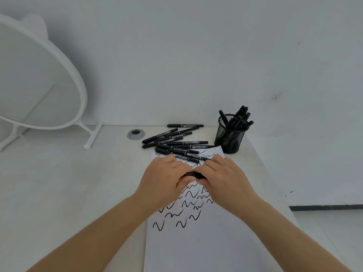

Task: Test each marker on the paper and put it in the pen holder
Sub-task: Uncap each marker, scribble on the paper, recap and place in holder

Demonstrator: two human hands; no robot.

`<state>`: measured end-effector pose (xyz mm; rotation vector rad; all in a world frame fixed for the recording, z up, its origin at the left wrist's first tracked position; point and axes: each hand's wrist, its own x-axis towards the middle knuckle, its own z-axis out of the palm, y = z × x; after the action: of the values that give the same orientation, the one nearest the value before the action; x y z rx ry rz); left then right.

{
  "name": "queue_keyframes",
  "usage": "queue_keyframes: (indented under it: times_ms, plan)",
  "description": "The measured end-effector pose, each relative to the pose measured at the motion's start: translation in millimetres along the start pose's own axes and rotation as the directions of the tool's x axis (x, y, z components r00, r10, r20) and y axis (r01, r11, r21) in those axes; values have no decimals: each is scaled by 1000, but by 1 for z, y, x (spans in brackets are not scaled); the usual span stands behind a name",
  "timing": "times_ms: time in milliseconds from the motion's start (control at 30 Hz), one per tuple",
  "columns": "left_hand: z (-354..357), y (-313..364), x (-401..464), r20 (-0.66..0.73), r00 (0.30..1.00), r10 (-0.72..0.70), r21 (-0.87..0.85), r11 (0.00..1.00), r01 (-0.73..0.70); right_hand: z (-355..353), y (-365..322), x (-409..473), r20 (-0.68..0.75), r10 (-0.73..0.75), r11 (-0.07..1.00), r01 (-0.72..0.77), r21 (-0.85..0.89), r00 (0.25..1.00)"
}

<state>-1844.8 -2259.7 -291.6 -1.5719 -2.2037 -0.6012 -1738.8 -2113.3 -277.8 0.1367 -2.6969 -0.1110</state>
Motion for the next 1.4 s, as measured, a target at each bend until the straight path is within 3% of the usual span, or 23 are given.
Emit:
queue_keyframes:
  times_ms: [67,133,200,267,400,567,900,1100,1233,1400]
  plan:
    - [4,-11,9,-11,992,-125,-74,990,124,-1,11,11,34,37,998,-39,44,999]
    - [10,-26,17,22,965,-260,-150,954,260,-6,30,25,-2,204,969,-202,145,979]
    - [18,-45,23,57,950,-308,-102,944,312,-12,55,36,-59,418,863,-376,337,907]
    - [26,-64,27,101,937,-334,17,942,334,-20,79,46,-121,602,717,-468,516,789]
    - [41,-89,29,140,895,-424,181,899,398,-25,103,62,-208,764,553,-456,697,610]
    - [52,-94,27,171,880,-443,185,892,413,-22,112,72,-297,818,507,-374,776,492]
    - [56,-87,16,187,895,-405,113,914,390,-1,113,81,-286,690,679,-457,575,665]
    - [52,-83,12,217,886,-409,61,912,406,0,119,82,-392,692,706,-452,545,606]
    - [50,-79,12,219,880,-421,48,906,422,10,117,84,-246,649,745,-535,397,720]
    - [47,-75,12,235,866,-442,30,894,448,26,118,87,-102,675,725,-630,279,731]
